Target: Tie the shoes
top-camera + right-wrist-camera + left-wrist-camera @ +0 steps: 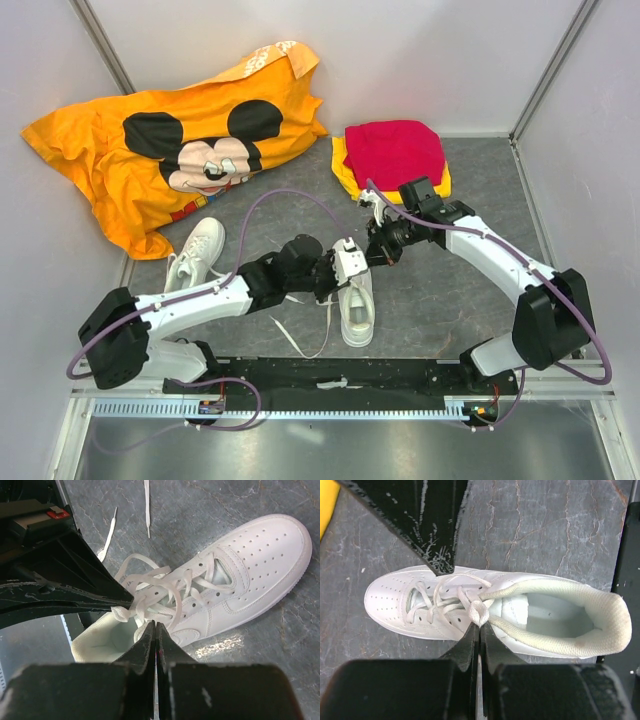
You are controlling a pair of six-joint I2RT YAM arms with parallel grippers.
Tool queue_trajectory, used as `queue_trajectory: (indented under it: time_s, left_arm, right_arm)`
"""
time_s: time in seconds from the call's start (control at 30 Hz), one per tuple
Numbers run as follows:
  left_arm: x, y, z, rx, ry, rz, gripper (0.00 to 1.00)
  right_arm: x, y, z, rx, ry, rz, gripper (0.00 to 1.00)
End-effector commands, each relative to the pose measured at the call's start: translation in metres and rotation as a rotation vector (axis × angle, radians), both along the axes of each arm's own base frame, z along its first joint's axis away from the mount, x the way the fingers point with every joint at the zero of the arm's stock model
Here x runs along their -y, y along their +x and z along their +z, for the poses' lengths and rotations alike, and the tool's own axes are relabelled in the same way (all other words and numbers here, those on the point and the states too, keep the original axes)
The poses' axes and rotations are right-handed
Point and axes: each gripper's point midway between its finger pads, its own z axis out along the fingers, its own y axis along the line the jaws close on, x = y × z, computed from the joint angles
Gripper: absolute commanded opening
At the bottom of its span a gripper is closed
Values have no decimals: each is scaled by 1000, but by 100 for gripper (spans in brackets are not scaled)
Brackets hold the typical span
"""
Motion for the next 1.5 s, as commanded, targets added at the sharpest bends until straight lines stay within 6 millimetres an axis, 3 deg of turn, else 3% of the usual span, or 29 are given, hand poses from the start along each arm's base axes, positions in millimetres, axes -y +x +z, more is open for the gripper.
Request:
queue_trajectory:
  time_s: [0.0, 0.1, 0.13, 0.2, 0.27, 0.3, 0.33, 0.47, 0.67, 0.97, 1.03, 1.07, 1.1, 1.17, 1.33, 1.47]
  left_arm:
    - [10, 2, 11, -84, -28, 32, 1]
    - [9, 5, 10, -136, -37, 49, 1]
    - [8, 6, 14, -133, -49, 50, 1]
    - [7, 0, 15, -136, -59, 24, 2]
    - [6, -4, 17, -115, -75, -13, 1]
    - [6, -5, 19, -105, -82, -21, 2]
    - [6, -5, 20, -97, -87, -29, 2]
    - [7, -7, 19, -82, -85, -58, 1]
    - [8, -7, 19, -70, -93, -68, 2]
    - [7, -4, 14, -73, -87, -64, 1]
    - [7, -2, 15, -73, -87, -53, 1]
    - [8, -1, 15, -74, -85, -46, 2]
    - [8, 0, 15, -80, -85, -38, 2]
    - [5, 1, 15, -110, -76, -15, 1]
    - [-1, 2, 8, -171, -54, 50, 2]
    - [-1, 7, 7, -227, -62, 96, 2]
  right_arm:
    - [-2, -3, 6, 4, 43, -4, 0]
    - [-1, -1, 3, 1, 40, -21, 0]
    - [-1, 1, 2, 5, 34, -28, 6]
    - [-2, 6, 1, 14, 28, -29, 25]
    - [-4, 14, 1, 28, 24, -24, 39]
    - [-5, 17, 1, 33, 21, -23, 52]
    - [-6, 20, 1, 36, 20, -20, 58]
    - [-13, 30, -2, 33, 2, 28, 60]
    - [-17, 25, -19, 25, -41, 145, 57]
    - [-28, 13, -27, 18, -55, 244, 56]
    - [-30, 13, -28, 19, -59, 247, 47]
    - [-30, 15, -27, 21, -62, 237, 38]
    - [-30, 16, -25, 26, -64, 235, 20]
    - [-28, 18, -20, 36, -65, 207, 3]
    - [-13, 23, -5, 37, -29, 105, 0]
    - [-7, 11, 0, 40, -9, 82, 0]
